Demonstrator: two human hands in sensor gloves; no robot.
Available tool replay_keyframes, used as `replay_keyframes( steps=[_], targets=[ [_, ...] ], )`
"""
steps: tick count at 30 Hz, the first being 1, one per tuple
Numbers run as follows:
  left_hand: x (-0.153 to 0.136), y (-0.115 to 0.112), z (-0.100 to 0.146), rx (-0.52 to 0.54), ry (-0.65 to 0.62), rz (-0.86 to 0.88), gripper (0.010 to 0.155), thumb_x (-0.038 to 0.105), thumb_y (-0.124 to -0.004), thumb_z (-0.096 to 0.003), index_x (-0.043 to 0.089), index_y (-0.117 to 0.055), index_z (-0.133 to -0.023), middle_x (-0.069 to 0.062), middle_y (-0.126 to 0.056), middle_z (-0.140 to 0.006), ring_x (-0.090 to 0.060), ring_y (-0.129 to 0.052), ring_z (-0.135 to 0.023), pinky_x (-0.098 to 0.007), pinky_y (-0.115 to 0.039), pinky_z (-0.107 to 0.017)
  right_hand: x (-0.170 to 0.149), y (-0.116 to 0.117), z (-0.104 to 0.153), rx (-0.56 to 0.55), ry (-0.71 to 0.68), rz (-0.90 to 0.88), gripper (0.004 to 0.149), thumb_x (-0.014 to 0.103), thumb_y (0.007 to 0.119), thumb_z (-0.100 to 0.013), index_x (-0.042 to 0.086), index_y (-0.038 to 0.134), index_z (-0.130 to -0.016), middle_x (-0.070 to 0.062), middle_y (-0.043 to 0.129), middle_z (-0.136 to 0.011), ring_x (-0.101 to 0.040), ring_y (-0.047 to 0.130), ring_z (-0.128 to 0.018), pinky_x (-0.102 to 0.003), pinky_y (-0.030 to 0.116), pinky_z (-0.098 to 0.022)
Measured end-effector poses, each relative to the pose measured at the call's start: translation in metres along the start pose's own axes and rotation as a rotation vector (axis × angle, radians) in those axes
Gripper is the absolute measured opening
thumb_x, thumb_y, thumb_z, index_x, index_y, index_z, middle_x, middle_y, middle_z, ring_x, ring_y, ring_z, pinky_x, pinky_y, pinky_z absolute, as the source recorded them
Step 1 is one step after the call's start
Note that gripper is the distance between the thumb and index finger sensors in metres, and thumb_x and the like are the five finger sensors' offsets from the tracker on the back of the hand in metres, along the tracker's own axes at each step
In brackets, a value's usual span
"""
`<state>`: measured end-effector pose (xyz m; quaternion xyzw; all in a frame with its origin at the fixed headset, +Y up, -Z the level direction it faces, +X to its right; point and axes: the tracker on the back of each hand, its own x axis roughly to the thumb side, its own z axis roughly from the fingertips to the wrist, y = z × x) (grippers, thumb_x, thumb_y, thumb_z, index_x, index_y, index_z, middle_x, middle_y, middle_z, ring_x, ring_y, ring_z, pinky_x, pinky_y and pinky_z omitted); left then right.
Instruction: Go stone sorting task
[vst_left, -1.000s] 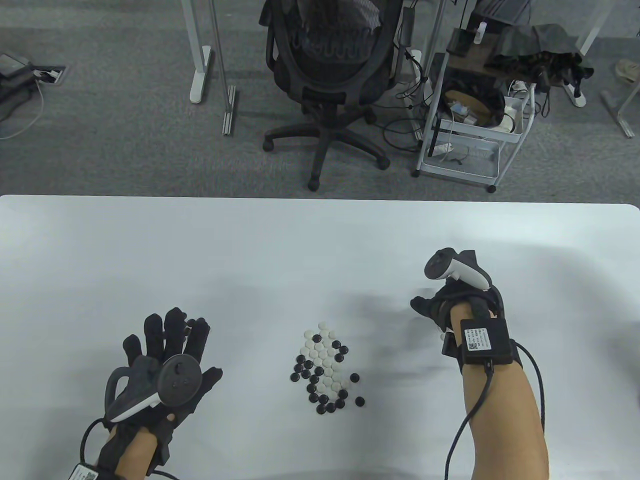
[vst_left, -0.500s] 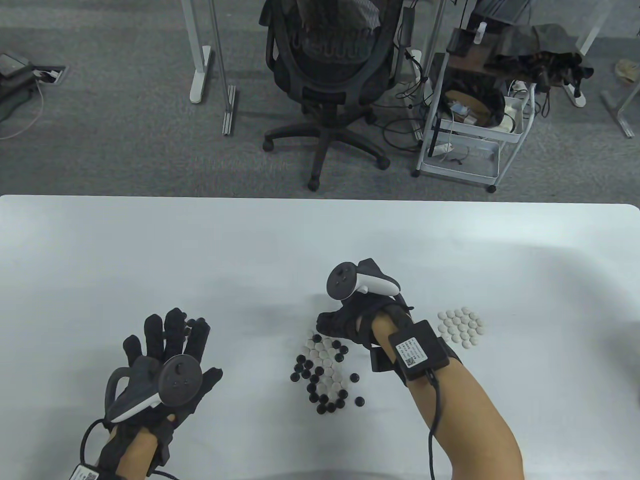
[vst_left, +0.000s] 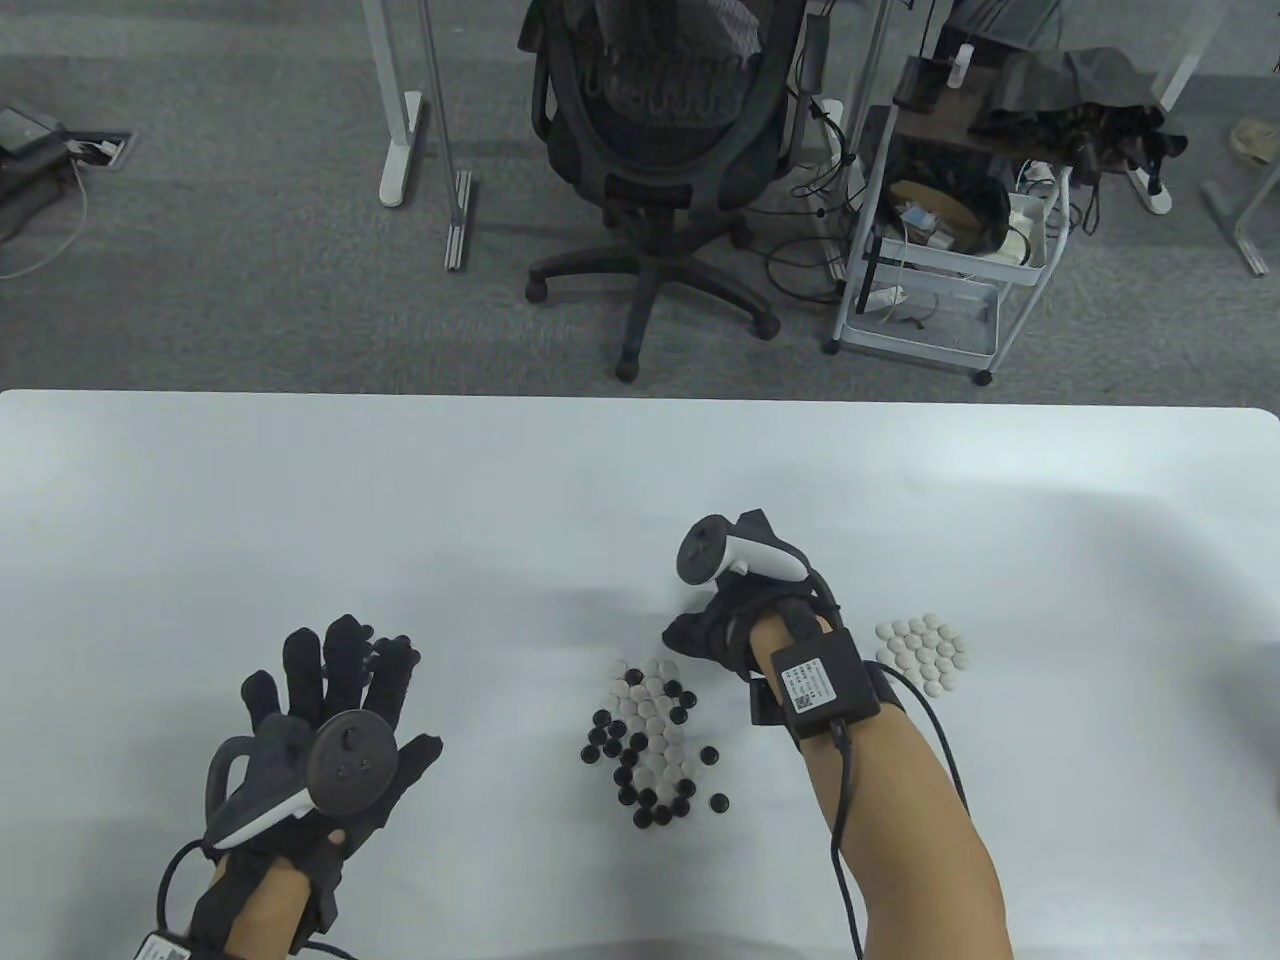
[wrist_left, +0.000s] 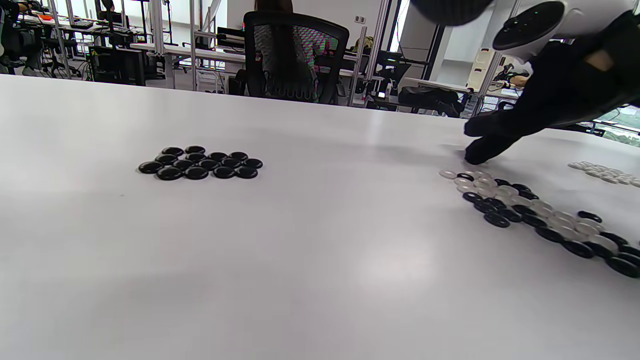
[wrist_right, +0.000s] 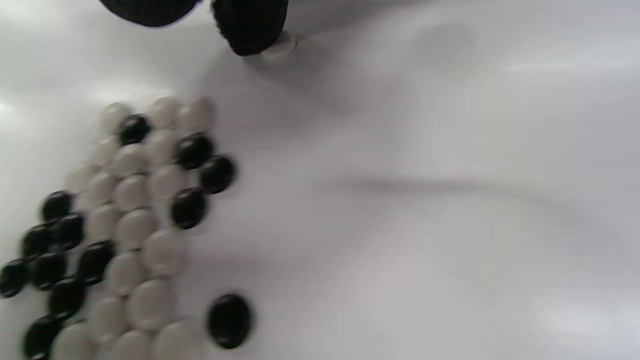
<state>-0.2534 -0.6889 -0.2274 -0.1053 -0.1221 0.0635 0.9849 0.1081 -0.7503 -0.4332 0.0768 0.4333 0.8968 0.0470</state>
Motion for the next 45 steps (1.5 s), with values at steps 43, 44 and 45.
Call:
replay_keyframes(
  steps=[43, 44, 45],
  targets=[
    [0.002, -0.004, -0.006, -0.032, 0.009, -0.025, 0.077, 0.051, -0.049, -0.0639, 0.011, -0.012, -0.118, -0.037, 0.012, -0.113, -0.063, 0.013, -0.092, -0.085, -0.004, -0.056, 0.005, 0.014, 0.043, -0.002, -0.21, 0.014, 0.061, 0.051, 0.052, -0.055, 0.024, 0.058, -0.109, -0.022, -0.005, -0.108, -0.054, -0.013, -0.088, -0.082, 0.006, -0.056],
    [0.002, -0.004, -0.005, -0.029, 0.007, -0.023, 0.077, 0.051, -0.049, -0.0639, 0.011, -0.012, -0.118, -0.037, 0.012, -0.113, -0.063, 0.013, -0.092, -0.085, -0.004, -0.056, 0.013, 0.016, 0.04, 0.005, -0.226, 0.025, 0.061, 0.051, 0.052, -0.055, 0.025, 0.057, -0.11, -0.022, -0.005, -0.108, -0.054, -0.013, -0.088, -0.082, 0.006, -0.056],
    [0.002, -0.003, -0.005, -0.026, 0.006, -0.021, 0.077, 0.051, -0.049, -0.064, 0.011, -0.011, -0.118, -0.037, 0.012, -0.113, -0.063, 0.013, -0.092, -0.085, -0.004, -0.056, 0.019, 0.018, 0.039, 0.01, -0.235, 0.033, 0.061, 0.051, 0.052, -0.055, 0.025, 0.056, -0.11, -0.022, -0.006, -0.108, -0.054, -0.014, -0.088, -0.082, 0.006, -0.056]
  ],
)
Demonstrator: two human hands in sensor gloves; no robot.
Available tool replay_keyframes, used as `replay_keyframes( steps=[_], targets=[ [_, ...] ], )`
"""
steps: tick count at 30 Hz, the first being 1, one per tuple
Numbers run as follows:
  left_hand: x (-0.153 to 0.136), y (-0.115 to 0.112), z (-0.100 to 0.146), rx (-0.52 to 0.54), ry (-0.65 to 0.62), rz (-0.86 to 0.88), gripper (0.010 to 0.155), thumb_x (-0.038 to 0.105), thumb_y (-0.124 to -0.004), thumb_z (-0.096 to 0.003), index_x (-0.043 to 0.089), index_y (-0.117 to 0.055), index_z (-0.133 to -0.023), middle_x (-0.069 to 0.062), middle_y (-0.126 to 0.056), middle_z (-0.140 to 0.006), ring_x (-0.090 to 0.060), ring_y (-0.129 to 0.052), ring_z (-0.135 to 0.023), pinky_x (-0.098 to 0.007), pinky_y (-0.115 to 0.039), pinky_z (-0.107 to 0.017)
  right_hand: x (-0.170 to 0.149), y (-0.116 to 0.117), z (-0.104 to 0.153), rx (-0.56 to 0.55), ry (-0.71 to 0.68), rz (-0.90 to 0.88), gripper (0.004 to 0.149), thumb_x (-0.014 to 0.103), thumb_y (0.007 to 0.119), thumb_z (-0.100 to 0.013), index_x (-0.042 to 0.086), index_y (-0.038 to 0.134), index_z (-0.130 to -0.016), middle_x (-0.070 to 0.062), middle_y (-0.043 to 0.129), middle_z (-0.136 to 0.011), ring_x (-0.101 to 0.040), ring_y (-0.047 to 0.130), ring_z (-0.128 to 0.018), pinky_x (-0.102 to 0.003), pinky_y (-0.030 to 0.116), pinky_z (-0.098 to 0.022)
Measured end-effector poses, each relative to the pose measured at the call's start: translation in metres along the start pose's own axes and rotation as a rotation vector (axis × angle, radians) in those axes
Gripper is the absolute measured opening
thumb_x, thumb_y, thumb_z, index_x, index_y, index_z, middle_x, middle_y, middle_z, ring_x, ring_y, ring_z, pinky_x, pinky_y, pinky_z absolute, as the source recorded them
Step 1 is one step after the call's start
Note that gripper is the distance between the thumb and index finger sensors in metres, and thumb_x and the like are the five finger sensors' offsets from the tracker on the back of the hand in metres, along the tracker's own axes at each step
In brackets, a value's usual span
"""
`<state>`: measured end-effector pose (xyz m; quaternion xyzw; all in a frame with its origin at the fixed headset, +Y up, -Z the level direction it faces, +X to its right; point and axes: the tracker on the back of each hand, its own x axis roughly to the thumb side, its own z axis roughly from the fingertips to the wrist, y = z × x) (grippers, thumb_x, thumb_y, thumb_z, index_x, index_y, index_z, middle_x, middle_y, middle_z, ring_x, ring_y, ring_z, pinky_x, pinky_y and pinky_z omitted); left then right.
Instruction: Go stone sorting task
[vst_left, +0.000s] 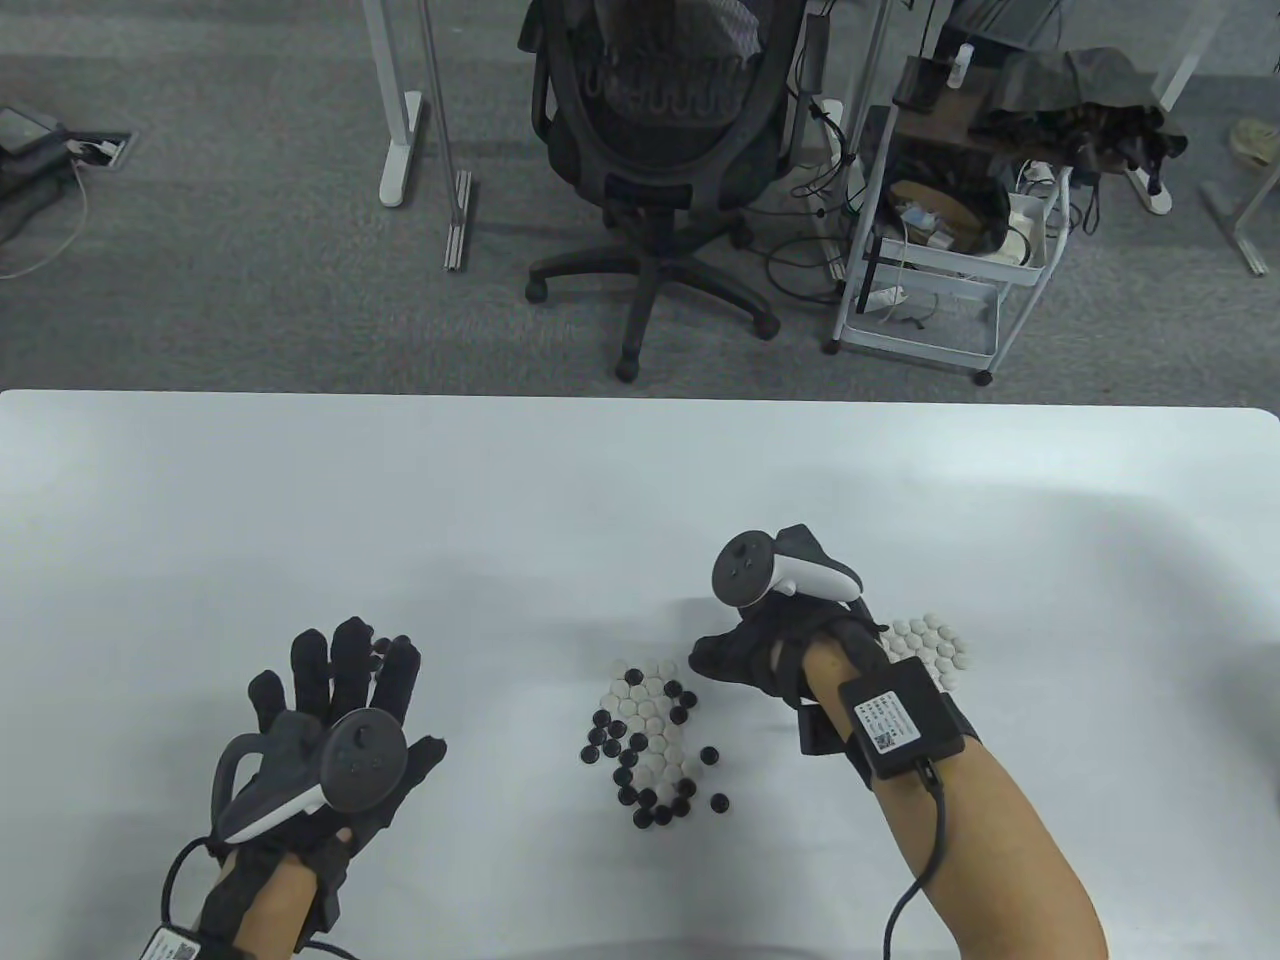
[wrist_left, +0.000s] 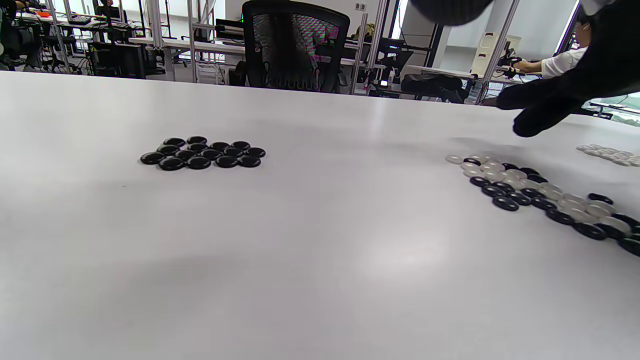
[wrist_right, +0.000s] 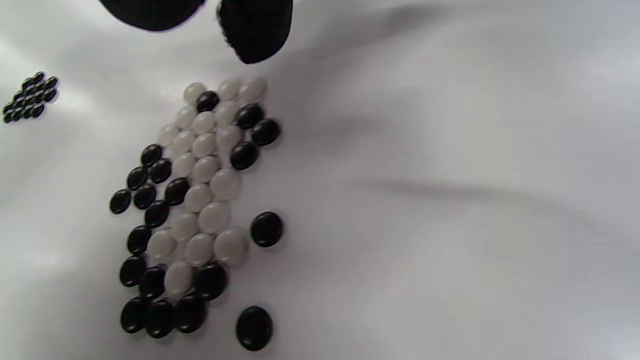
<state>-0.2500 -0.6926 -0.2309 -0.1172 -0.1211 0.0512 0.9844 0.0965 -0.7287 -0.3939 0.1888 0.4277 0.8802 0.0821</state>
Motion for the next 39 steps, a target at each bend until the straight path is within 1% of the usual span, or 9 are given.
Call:
replay_keyframes(
  steps=[3, 6, 11, 15, 17, 23, 28, 33, 39],
  targets=[
    [0.0, 0.001, 0.001, 0.008, -0.003, 0.005, 0.077, 0.051, -0.049, -0.0639, 0.011, -0.012, -0.119, -0.037, 0.012, -0.114, -0.063, 0.013, -0.093, -0.085, -0.004, -0.056, 0.013, 0.005, -0.01, 0.01, -0.028, 0.015, 0.061, 0.051, 0.052, -0.055, 0.026, 0.054, -0.11, -0.022, -0.007, -0.108, -0.054, -0.014, -0.088, -0.082, 0.006, -0.056],
    [0.0, 0.002, 0.003, 0.015, -0.007, 0.01, 0.077, 0.051, -0.049, -0.0639, 0.011, -0.012, -0.119, -0.037, 0.012, -0.113, -0.063, 0.013, -0.093, -0.085, -0.004, -0.056, 0.018, 0.009, -0.019, 0.021, -0.025, 0.026, 0.061, 0.051, 0.052, -0.055, 0.026, 0.053, -0.11, -0.022, -0.007, -0.107, -0.054, -0.014, -0.088, -0.082, 0.006, -0.056],
    [-0.001, 0.002, 0.003, 0.022, -0.009, 0.014, 0.077, 0.051, -0.049, -0.064, 0.011, -0.012, -0.118, -0.037, 0.012, -0.113, -0.063, 0.013, -0.093, -0.085, -0.003, -0.057, 0.013, 0.013, -0.029, 0.038, -0.007, 0.012, 0.06, 0.051, 0.052, -0.055, 0.027, 0.053, -0.11, -0.022, -0.007, -0.107, -0.054, -0.014, -0.087, -0.082, 0.006, -0.056],
    [-0.001, 0.002, 0.003, 0.021, -0.009, 0.011, 0.077, 0.051, -0.049, -0.0639, 0.011, -0.012, -0.118, -0.037, 0.012, -0.113, -0.063, 0.013, -0.093, -0.085, -0.003, -0.056, 0.006, 0.015, -0.027, 0.035, 0.011, 0.03, 0.058, 0.051, 0.051, -0.055, 0.03, 0.052, -0.109, -0.022, -0.006, -0.108, -0.054, -0.013, -0.088, -0.082, 0.006, -0.056],
    [-0.001, 0.002, 0.003, 0.019, -0.009, 0.01, 0.077, 0.051, -0.049, -0.0639, 0.011, -0.011, -0.119, -0.037, 0.012, -0.113, -0.063, 0.013, -0.093, -0.085, -0.003, -0.056, -0.001, 0.012, -0.024, 0.014, 0.042, 0.048, 0.059, 0.051, 0.051, -0.055, 0.029, 0.053, -0.109, -0.021, -0.006, -0.108, -0.054, -0.013, -0.088, -0.082, 0.006, -0.056],
    [-0.001, 0.002, 0.003, 0.02, -0.009, 0.008, 0.077, 0.051, -0.049, -0.0639, 0.011, -0.012, -0.119, -0.037, 0.012, -0.113, -0.063, 0.013, -0.093, -0.085, -0.003, -0.056, -0.051, 0.002, -0.002, -0.006, 0.181, 0.001, 0.058, 0.051, 0.052, -0.055, 0.028, 0.061, -0.107, -0.021, -0.002, -0.109, -0.054, -0.013, -0.088, -0.082, 0.006, -0.056],
    [0.0, 0.001, 0.003, 0.015, -0.007, 0.003, 0.077, 0.051, -0.049, -0.0639, 0.011, -0.011, -0.118, -0.037, 0.012, -0.113, -0.063, 0.013, -0.093, -0.085, -0.003, -0.056, -0.084, 0.001, 0.015, -0.018, 0.269, -0.018, 0.058, 0.051, 0.052, -0.055, 0.026, 0.064, -0.106, -0.021, 0.0, -0.11, -0.054, -0.012, -0.089, -0.082, 0.006, -0.056],
    [0.001, 0.001, 0.003, 0.013, -0.007, -0.001, 0.077, 0.051, -0.049, -0.064, 0.011, -0.012, -0.118, -0.037, 0.012, -0.113, -0.063, 0.013, -0.092, -0.085, -0.003, -0.056, -0.106, 0.002, 0.025, -0.035, 0.32, -0.047, 0.059, 0.051, 0.052, -0.055, 0.026, 0.064, -0.107, -0.021, 0.0, -0.11, -0.054, -0.012, -0.089, -0.082, 0.006, -0.057],
    [0.001, 0.001, 0.003, 0.01, -0.002, 0.0, 0.077, 0.051, -0.049, -0.0639, 0.011, -0.011, -0.118, -0.037, 0.012, -0.113, -0.063, 0.013, -0.093, -0.085, -0.003, -0.056, -0.125, 0.002, 0.033, -0.055, 0.363, -0.069, 0.059, 0.051, 0.052, -0.055, 0.026, 0.064, -0.107, -0.021, 0.0, -0.11, -0.054, -0.012, -0.089, -0.082, 0.006, -0.057]
  ],
)
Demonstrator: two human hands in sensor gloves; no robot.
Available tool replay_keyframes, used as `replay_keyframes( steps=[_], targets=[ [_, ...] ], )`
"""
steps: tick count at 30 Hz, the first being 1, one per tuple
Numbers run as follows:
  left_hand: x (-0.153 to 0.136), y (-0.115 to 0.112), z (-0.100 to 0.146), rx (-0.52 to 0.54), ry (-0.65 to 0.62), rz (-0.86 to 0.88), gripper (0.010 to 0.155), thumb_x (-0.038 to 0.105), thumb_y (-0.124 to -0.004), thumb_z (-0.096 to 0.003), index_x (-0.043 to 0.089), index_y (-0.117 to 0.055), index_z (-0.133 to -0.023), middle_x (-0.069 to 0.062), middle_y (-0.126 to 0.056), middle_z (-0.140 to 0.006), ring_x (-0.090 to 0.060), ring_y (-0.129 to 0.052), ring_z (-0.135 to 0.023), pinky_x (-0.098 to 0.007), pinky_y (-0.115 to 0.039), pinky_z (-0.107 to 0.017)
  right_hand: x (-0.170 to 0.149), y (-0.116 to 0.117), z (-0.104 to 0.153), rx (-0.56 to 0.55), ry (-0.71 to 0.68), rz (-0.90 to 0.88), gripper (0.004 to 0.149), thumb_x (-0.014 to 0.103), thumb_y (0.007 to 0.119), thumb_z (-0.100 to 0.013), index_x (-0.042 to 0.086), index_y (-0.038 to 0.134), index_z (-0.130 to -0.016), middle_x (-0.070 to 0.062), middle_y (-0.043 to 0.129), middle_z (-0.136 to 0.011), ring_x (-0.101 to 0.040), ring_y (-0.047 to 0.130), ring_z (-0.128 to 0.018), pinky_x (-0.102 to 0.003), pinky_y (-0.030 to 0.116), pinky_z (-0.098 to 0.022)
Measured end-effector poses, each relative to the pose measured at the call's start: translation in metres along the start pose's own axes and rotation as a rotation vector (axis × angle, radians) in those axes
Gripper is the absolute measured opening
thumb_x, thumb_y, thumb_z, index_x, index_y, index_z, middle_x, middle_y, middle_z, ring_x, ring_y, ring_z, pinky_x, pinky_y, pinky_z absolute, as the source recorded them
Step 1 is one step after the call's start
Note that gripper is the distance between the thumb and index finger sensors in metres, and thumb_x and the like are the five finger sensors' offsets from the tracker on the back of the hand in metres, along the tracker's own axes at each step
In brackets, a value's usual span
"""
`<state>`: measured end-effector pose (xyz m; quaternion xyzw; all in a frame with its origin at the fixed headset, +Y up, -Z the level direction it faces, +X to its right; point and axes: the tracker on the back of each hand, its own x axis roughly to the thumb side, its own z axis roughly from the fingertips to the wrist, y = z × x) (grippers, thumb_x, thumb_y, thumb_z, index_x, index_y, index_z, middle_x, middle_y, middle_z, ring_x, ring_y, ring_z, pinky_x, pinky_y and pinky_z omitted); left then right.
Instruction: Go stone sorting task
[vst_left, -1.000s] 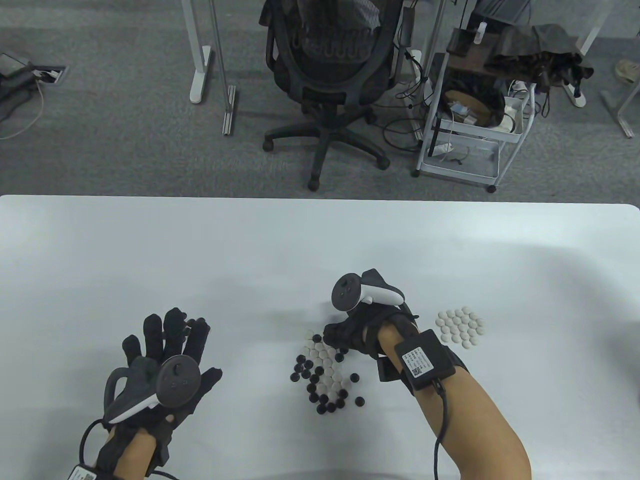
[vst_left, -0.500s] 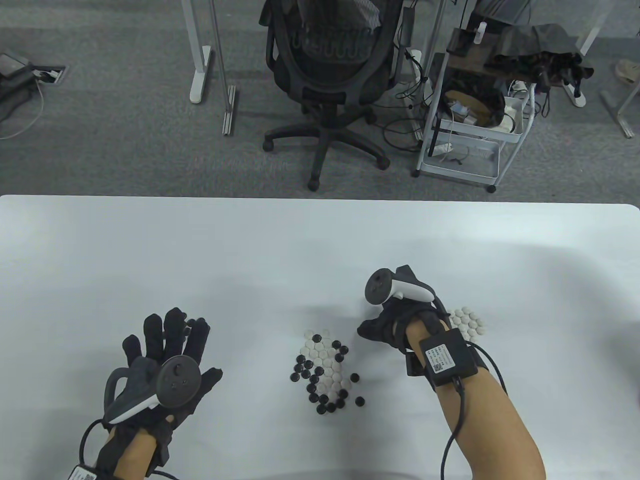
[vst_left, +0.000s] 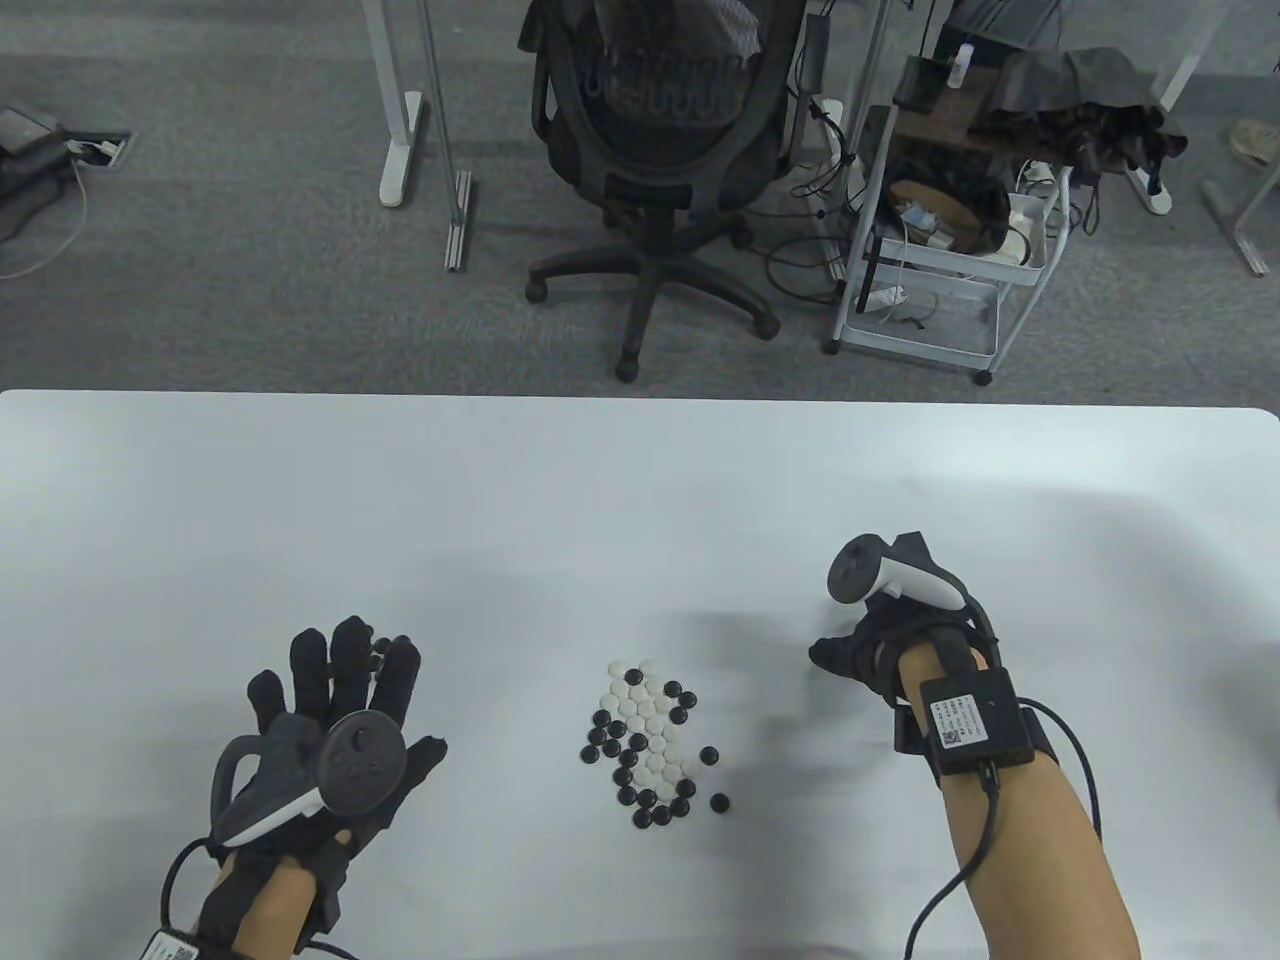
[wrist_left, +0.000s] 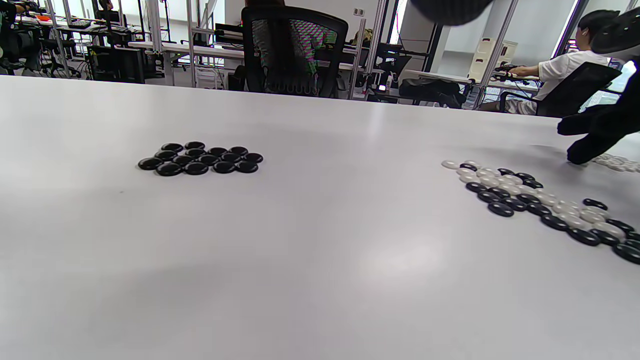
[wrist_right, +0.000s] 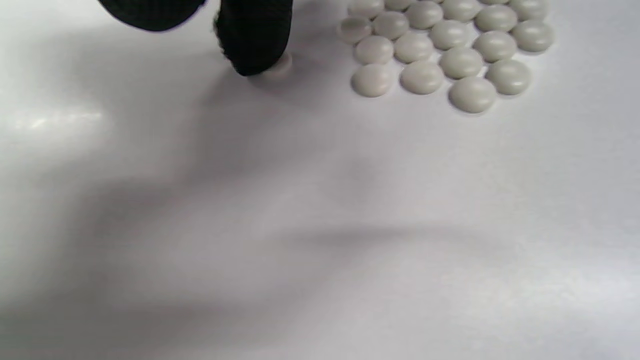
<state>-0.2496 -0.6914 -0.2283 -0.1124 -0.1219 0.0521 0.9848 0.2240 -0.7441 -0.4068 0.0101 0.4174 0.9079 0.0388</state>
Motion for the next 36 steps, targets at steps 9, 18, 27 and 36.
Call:
replay_keyframes(
  steps=[9, 18, 27, 36],
  targets=[
    [0.0, 0.0, -0.001, -0.004, 0.003, -0.001, 0.077, 0.051, -0.049, -0.064, 0.011, -0.011, -0.118, -0.037, 0.012, -0.113, -0.063, 0.013, -0.093, -0.085, -0.003, -0.056, -0.019, 0.0, 0.002, -0.017, 0.038, -0.022, 0.059, 0.051, 0.052, -0.055, 0.025, 0.063, -0.107, -0.021, 0.0, -0.11, -0.054, -0.012, -0.089, -0.082, 0.007, -0.057],
    [-0.002, 0.002, 0.0, 0.007, 0.005, 0.011, 0.077, 0.051, -0.049, -0.0639, 0.011, -0.012, -0.118, -0.037, 0.012, -0.113, -0.063, 0.013, -0.093, -0.085, -0.004, -0.056, -0.003, -0.007, 0.01, -0.038, -0.024, -0.047, 0.061, 0.051, 0.051, -0.055, 0.024, 0.062, -0.108, -0.022, -0.001, -0.11, -0.055, -0.012, -0.088, -0.082, 0.007, -0.056],
    [-0.001, 0.001, -0.001, 0.0, 0.003, 0.003, 0.077, 0.051, -0.049, -0.064, 0.011, -0.012, -0.119, -0.037, 0.012, -0.113, -0.063, 0.013, -0.093, -0.085, -0.004, -0.056, 0.095, -0.003, 0.027, -0.018, -0.299, 0.058, 0.061, 0.051, 0.051, -0.055, 0.024, 0.057, -0.109, -0.022, -0.003, -0.109, -0.055, -0.013, -0.088, -0.082, 0.006, -0.056],
    [-0.003, 0.0, -0.001, 0.01, -0.001, 0.012, 0.077, 0.051, -0.049, -0.0639, 0.011, -0.011, -0.118, -0.037, 0.012, -0.113, -0.063, 0.013, -0.093, -0.085, -0.003, -0.056, 0.182, 0.021, 0.012, 0.051, -0.447, 0.142, 0.061, 0.051, 0.051, -0.055, 0.026, 0.052, -0.11, -0.022, -0.006, -0.108, -0.054, -0.014, -0.088, -0.082, 0.005, -0.056]
  ],
)
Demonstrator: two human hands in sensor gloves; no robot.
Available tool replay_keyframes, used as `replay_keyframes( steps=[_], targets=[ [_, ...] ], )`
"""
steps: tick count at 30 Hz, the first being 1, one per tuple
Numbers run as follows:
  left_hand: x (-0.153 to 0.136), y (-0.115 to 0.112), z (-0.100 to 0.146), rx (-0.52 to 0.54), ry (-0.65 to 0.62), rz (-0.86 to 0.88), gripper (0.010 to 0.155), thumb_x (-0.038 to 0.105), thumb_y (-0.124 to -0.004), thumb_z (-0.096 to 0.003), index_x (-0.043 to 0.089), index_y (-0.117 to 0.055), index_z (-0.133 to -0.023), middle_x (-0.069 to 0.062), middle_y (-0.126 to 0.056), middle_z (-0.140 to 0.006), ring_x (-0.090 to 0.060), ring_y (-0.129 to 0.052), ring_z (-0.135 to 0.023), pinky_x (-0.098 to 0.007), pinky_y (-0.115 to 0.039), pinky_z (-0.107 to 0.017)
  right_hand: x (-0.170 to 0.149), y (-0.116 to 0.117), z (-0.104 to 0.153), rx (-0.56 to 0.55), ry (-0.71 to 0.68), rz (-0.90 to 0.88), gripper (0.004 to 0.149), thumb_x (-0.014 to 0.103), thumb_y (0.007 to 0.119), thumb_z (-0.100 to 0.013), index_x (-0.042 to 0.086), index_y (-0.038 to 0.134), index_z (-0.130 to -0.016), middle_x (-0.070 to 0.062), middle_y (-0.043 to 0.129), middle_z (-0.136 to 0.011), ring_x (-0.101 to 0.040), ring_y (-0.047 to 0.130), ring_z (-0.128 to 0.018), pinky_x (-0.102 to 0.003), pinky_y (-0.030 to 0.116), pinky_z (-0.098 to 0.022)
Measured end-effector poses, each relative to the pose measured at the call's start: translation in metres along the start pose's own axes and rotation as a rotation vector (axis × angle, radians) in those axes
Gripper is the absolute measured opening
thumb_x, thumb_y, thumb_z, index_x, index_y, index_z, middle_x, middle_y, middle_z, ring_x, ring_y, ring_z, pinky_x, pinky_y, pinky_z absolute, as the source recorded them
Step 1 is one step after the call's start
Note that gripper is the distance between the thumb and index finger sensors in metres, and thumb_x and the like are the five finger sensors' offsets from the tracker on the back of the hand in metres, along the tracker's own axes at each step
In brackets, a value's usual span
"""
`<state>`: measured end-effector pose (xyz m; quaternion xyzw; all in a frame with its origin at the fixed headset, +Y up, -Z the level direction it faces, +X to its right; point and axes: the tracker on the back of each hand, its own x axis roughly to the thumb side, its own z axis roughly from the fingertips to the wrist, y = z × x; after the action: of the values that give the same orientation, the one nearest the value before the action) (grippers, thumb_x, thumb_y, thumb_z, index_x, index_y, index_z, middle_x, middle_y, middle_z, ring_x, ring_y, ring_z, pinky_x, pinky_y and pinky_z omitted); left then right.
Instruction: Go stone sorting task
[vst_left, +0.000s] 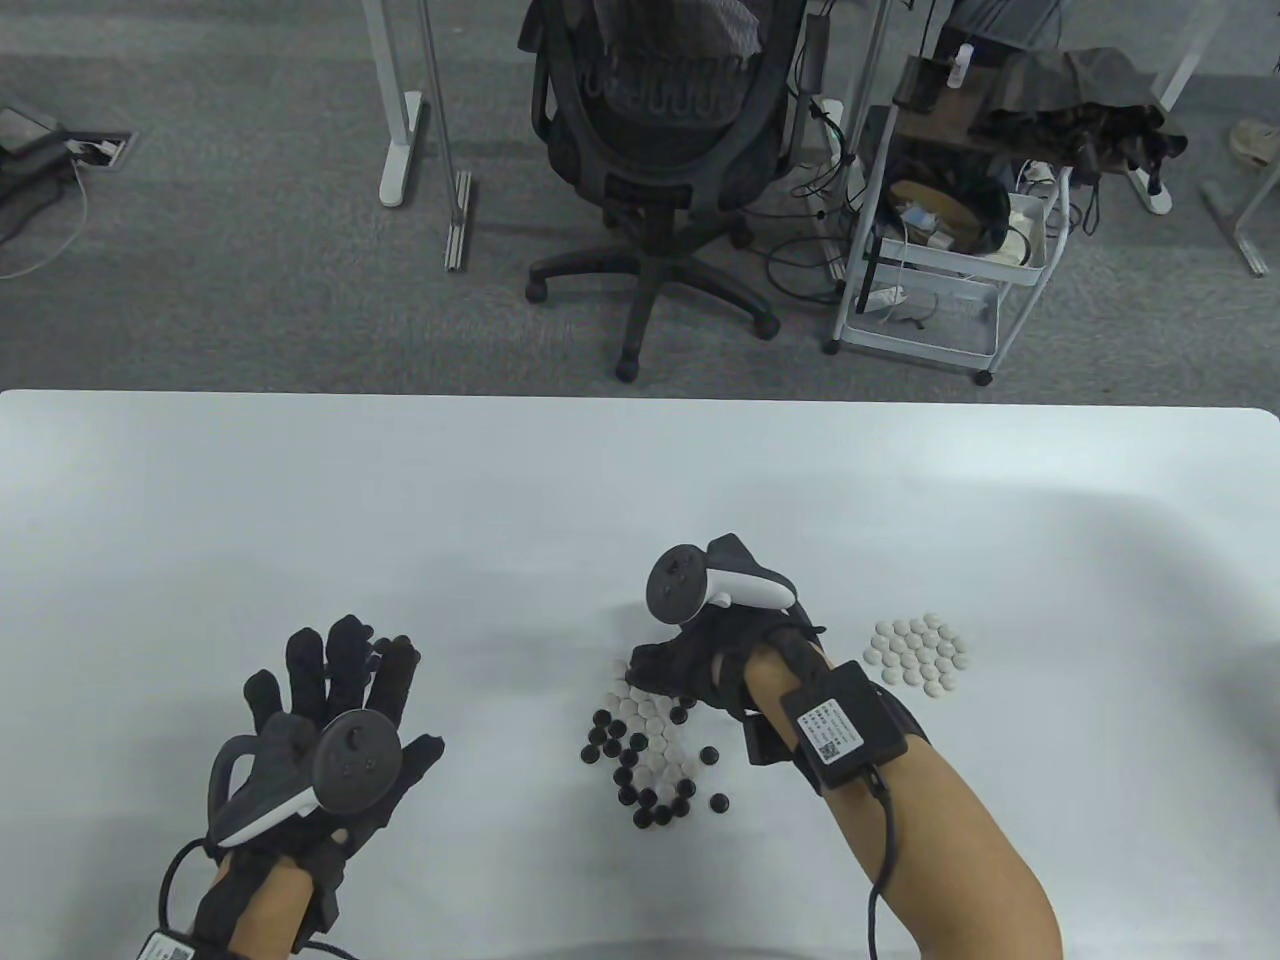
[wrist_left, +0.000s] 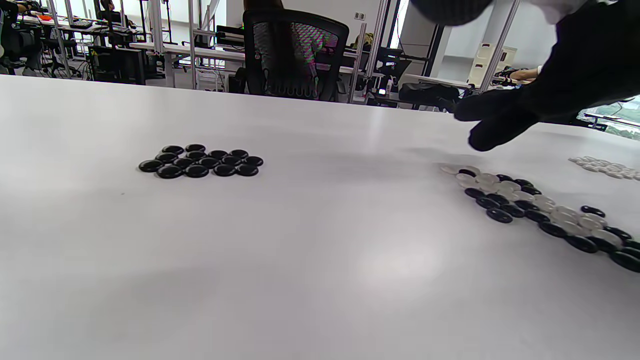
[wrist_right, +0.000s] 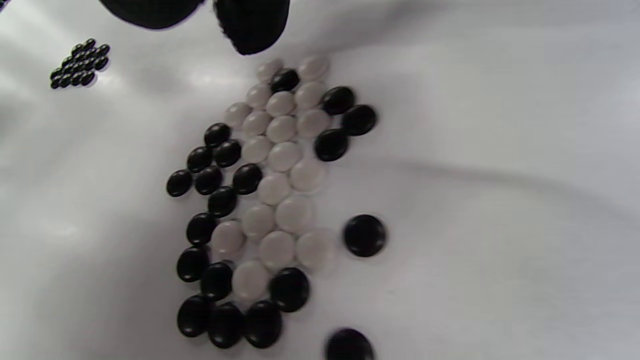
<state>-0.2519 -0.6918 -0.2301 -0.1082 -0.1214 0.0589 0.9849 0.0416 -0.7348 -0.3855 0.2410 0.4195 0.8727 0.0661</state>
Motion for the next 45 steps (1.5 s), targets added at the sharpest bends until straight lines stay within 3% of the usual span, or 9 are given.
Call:
replay_keyframes(
  steps=[7, 12, 20, 27, 45],
  targets=[
    [-0.002, 0.0, 0.001, 0.011, -0.008, 0.007, 0.077, 0.051, -0.049, -0.0639, 0.011, -0.011, -0.118, -0.037, 0.012, -0.113, -0.063, 0.013, -0.093, -0.085, -0.003, -0.056, 0.012, 0.006, -0.032, 0.017, 0.043, 0.03, 0.061, 0.051, 0.051, -0.054, 0.027, 0.053, -0.11, -0.021, -0.006, -0.108, -0.053, -0.015, -0.088, -0.081, 0.005, -0.057],
    [-0.004, 0.0, 0.002, 0.009, -0.004, 0.016, 0.077, 0.051, -0.049, -0.0639, 0.011, -0.012, -0.118, -0.037, 0.012, -0.113, -0.063, 0.013, -0.093, -0.085, -0.003, -0.056, -0.02, -0.014, -0.037, -0.046, 0.132, -0.073, 0.062, 0.052, 0.05, -0.054, 0.028, 0.052, -0.11, -0.02, -0.007, -0.108, -0.053, -0.014, -0.088, -0.081, 0.005, -0.057],
    [-0.006, 0.001, 0.002, 0.01, 0.005, 0.017, 0.077, 0.051, -0.049, -0.0641, 0.011, -0.011, -0.119, -0.037, 0.012, -0.113, -0.063, 0.013, -0.093, -0.085, -0.003, -0.057, -0.11, -0.028, 0.003, -0.068, 0.376, -0.169, 0.063, 0.053, 0.048, -0.054, 0.023, 0.058, -0.109, -0.022, -0.004, -0.109, -0.055, -0.013, -0.088, -0.082, 0.007, -0.056],
    [-0.006, -0.001, 0.001, -0.001, 0.008, 0.007, 0.077, 0.051, -0.049, -0.064, 0.011, -0.011, -0.119, -0.037, 0.012, -0.113, -0.063, 0.013, -0.092, -0.085, -0.003, -0.056, -0.16, -0.022, 0.034, -0.074, 0.483, -0.255, 0.064, 0.053, 0.049, -0.054, 0.021, 0.058, -0.109, -0.023, -0.003, -0.109, -0.055, -0.012, -0.088, -0.082, 0.007, -0.056],
    [-0.006, -0.002, -0.001, -0.013, 0.013, 0.011, 0.077, 0.051, -0.049, -0.0641, 0.011, -0.011, -0.119, -0.037, 0.012, -0.113, -0.063, 0.013, -0.092, -0.085, -0.003, -0.056, -0.193, -0.012, 0.061, -0.099, 0.536, -0.315, 0.066, 0.053, 0.049, -0.054, 0.017, 0.057, -0.11, -0.024, -0.001, -0.109, -0.056, -0.009, -0.089, -0.083, 0.008, -0.057]
  ],
)
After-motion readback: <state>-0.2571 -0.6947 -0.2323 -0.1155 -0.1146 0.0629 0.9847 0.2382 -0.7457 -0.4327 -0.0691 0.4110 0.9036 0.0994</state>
